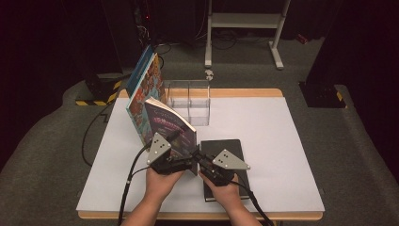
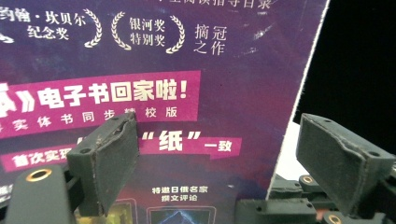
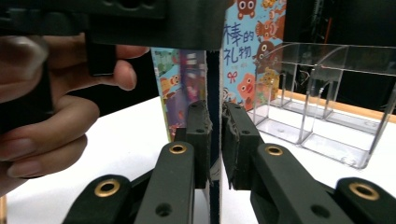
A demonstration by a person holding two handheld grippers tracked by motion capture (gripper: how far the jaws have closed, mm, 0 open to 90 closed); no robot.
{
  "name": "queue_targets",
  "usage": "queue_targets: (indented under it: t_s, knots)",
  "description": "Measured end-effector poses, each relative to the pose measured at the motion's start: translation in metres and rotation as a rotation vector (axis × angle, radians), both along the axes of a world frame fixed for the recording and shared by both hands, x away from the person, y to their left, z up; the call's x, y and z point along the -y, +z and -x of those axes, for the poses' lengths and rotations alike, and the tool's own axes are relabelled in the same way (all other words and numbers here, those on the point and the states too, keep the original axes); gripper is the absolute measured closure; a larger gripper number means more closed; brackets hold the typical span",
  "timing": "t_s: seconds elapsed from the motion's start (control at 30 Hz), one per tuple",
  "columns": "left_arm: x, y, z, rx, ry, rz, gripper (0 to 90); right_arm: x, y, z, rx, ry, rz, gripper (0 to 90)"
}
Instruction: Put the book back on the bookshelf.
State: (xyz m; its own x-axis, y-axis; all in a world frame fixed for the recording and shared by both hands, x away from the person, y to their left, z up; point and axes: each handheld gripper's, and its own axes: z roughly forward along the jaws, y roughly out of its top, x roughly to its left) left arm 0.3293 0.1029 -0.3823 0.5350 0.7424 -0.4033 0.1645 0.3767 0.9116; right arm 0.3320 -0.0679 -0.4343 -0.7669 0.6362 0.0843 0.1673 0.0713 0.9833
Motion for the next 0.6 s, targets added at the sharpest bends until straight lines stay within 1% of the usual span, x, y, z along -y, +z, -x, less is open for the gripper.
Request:
queue_targets:
  t_s: [0.07,0.2,0.27,0.33,0.4,0.5,0.6]
  knots:
    - [-0.0005,-0.0008,0.0005,0.001,0.004,-0.010,13.4,-0.0009,-0.0003,0.0005,-0.001,0.017,0.002,79.5]
    - [0.0000,-0.0027,0.0010,0.000,0.007,-0.008,13.4,-0.0040,-0.0023,0.0013,-0.012,0.040,0.016,77.4]
    - [-0.0004,-0.0036,0.0008,-0.006,0.008,-0.013,13.4,-0.0062,-0.0046,0.0007,-0.034,0.054,0.035,75.9]
    - [-0.0006,-0.0042,0.0007,-0.005,0.011,-0.015,13.7,-0.0086,-0.0073,0.0008,-0.045,0.066,0.049,75.7]
    - [-0.0002,-0.0048,0.0003,-0.007,0.013,-0.014,14.0,-0.0096,-0.0079,0.0005,-0.054,0.077,0.051,75.4]
    - [-0.0006,-0.0062,0.0002,-0.007,0.014,-0.028,14.5,-0.0099,-0.0077,-0.0001,-0.060,0.085,0.055,75.2]
    - [-0.0012,-0.0079,0.0003,-0.008,0.022,-0.032,15.2,-0.0099,-0.0077,-0.0005,-0.063,0.097,0.058,75.1]
